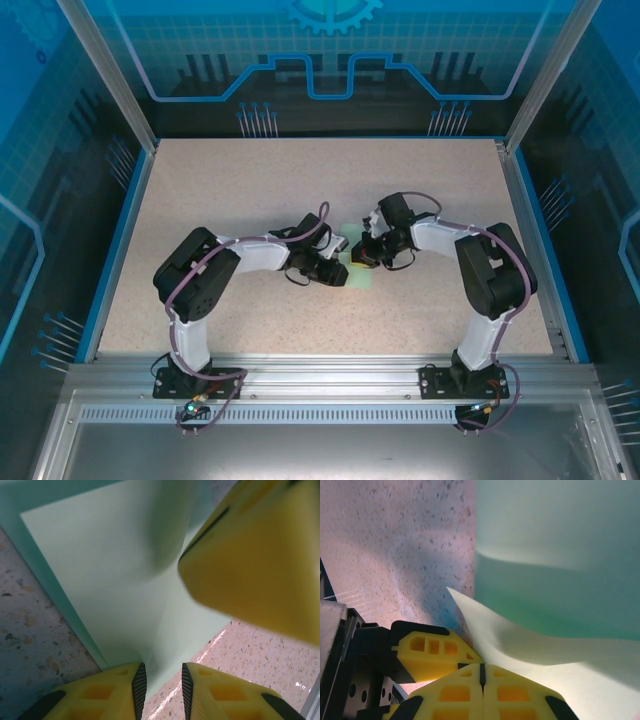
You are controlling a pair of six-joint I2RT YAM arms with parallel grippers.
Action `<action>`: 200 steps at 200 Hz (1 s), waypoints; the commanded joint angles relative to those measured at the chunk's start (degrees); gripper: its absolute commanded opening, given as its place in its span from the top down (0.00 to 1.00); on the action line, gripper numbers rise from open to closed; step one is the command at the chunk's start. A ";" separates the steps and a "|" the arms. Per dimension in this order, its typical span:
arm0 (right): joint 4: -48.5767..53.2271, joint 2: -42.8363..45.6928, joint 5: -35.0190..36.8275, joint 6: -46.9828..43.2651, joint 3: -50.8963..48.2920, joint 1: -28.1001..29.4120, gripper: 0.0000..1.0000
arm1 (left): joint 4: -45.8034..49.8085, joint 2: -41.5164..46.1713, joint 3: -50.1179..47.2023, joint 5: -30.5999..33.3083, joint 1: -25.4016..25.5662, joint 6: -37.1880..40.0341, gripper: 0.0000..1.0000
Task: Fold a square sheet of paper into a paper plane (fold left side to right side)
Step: Fold the triangle a second time at the center of the table.
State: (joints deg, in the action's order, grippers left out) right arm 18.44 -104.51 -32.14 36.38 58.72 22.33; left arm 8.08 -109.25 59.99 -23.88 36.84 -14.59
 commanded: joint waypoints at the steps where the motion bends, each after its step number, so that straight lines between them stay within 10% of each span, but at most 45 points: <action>1: 1.26 -2.77 -1.60 0.01 1.49 1.43 0.98 | 5.87 -3.30 -0.28 5.31 1.58 1.92 0.70; 200: 13.18 -8.51 10.29 -9.10 8.28 -4.86 0.96 | 7.01 -5.79 -1.14 9.37 3.07 1.48 0.73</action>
State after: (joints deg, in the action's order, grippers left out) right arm 28.58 -111.13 -27.27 29.36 65.34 20.36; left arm 8.88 -109.91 61.47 -18.68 39.07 -13.56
